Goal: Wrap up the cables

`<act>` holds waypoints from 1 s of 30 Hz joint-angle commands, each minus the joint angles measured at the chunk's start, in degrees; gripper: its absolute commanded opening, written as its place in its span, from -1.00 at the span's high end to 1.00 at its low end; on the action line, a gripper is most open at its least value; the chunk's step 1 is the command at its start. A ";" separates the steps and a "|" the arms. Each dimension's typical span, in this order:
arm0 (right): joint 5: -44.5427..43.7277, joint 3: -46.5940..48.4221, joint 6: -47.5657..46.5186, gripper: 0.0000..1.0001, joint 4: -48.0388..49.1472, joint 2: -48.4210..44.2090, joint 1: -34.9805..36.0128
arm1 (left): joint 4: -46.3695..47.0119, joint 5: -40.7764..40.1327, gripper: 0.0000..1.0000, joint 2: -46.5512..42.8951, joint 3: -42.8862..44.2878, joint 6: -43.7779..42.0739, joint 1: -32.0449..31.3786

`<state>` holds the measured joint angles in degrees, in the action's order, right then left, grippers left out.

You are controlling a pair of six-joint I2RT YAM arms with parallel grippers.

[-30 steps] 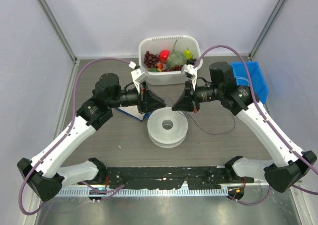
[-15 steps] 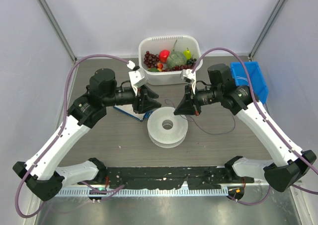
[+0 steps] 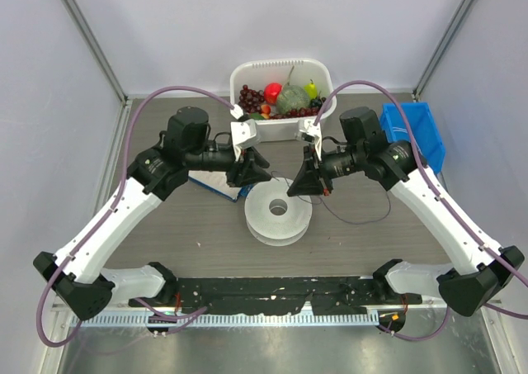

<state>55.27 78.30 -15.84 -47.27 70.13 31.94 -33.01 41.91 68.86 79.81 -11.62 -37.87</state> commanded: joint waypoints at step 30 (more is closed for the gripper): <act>-11.21 -3.77 10.30 0.22 17.29 -3.77 0.75 | 26.16 -5.78 1.00 -4.96 -10.55 37.45 -1.68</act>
<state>50.28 73.89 -8.62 -38.09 69.71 32.51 -16.14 40.91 66.19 70.06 14.63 -39.62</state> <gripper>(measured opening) 0.268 0.009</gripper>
